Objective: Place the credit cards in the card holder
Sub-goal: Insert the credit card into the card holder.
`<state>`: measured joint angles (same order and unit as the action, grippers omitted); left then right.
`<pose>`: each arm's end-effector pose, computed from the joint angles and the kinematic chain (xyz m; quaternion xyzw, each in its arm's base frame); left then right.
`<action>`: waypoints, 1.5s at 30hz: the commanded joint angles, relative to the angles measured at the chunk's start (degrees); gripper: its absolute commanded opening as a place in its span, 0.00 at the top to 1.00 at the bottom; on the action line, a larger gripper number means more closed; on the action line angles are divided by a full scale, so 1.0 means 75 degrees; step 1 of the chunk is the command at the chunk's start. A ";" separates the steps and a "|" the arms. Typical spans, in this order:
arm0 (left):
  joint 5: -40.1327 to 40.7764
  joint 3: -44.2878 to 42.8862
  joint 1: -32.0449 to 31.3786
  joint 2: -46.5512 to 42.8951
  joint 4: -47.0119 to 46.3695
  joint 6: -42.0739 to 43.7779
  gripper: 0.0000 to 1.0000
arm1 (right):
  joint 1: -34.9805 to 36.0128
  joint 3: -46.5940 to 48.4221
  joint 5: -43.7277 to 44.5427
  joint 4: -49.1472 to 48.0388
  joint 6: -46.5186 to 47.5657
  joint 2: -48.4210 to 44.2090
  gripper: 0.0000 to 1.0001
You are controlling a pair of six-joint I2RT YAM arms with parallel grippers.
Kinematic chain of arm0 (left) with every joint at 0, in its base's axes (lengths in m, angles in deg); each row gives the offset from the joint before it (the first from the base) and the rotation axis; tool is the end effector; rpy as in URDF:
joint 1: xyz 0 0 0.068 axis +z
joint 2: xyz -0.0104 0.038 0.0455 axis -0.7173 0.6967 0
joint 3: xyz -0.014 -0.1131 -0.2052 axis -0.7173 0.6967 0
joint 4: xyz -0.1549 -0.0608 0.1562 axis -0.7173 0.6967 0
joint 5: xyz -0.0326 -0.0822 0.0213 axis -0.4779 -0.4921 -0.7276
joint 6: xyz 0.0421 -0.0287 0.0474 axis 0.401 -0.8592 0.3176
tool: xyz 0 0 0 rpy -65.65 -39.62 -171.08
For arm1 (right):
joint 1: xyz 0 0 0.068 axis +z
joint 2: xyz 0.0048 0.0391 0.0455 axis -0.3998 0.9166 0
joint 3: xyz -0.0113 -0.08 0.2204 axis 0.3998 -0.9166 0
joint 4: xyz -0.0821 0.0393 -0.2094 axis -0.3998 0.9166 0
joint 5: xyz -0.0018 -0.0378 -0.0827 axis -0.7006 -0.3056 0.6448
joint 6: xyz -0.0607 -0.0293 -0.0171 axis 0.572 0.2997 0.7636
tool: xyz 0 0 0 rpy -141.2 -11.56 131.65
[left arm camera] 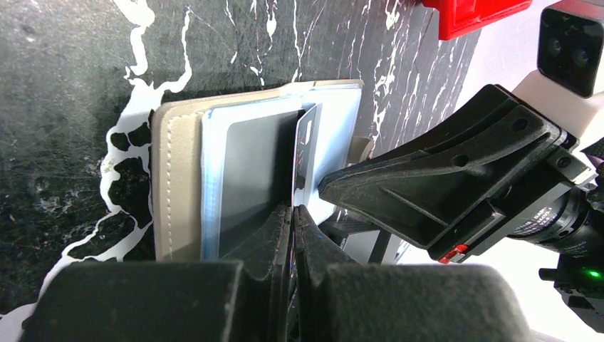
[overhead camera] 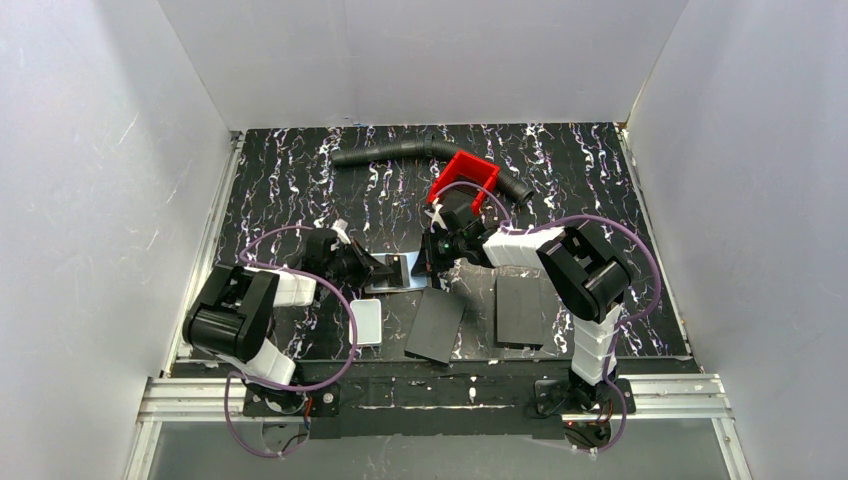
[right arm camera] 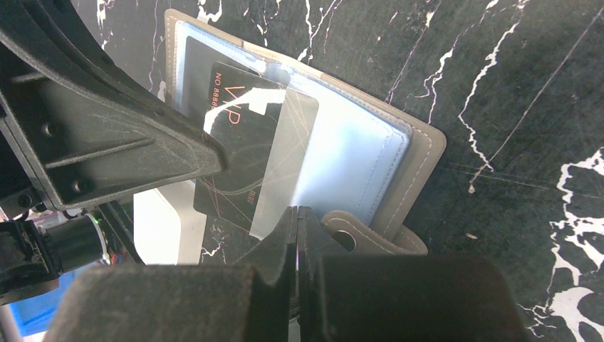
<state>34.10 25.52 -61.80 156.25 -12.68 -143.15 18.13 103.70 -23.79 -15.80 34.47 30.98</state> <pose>0.2539 -0.1006 0.1108 -0.1767 0.8394 -0.4469 0.2539 0.2658 0.2642 0.1210 -0.1326 0.8901 0.3799 0.2142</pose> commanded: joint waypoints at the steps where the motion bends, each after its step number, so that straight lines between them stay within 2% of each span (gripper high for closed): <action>1: 0.0206 0.0146 -0.0006 0.0124 -0.0187 -0.0105 1.00 | -0.0039 -0.0181 0.0093 -0.0038 0.0027 0.0139 0.99; 15: -0.0502 0.0010 -0.0006 0.0669 -0.0440 -0.0062 1.00 | -0.0040 -0.0203 0.0066 -0.0064 0.0027 0.0125 0.99; 16: -0.0520 -0.0012 -0.0006 0.0680 -0.0429 -0.0061 0.99 | -0.0039 -0.0198 0.0063 -0.0063 0.0028 0.0127 0.99; 21: -0.0524 -0.0003 -0.0015 0.0653 -0.0411 -0.0166 0.75 | -0.0040 -0.0202 0.0042 -0.0051 0.0037 0.0103 0.99; 24: -0.0393 0.0024 -0.0010 0.0429 -0.0210 -0.0092 0.69 | -0.0041 -0.0213 0.0037 -0.0051 0.0045 0.0088 0.99; 34: 0.0236 -0.0301 -0.0032 -0.0308 0.1450 0.0688 0.62 | -0.0040 -0.0214 0.0042 -0.0038 0.0077 0.0031 0.99; 45: 0.0477 -0.0916 -0.0388 0.0021 0.1744 0.0830 0.60 | -0.0045 -0.0215 0.0009 -0.0109 0.0030 0.0047 0.99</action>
<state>34.62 20.39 -63.62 155.75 -3.42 -139.04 18.06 102.94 -24.25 -17.29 34.12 30.98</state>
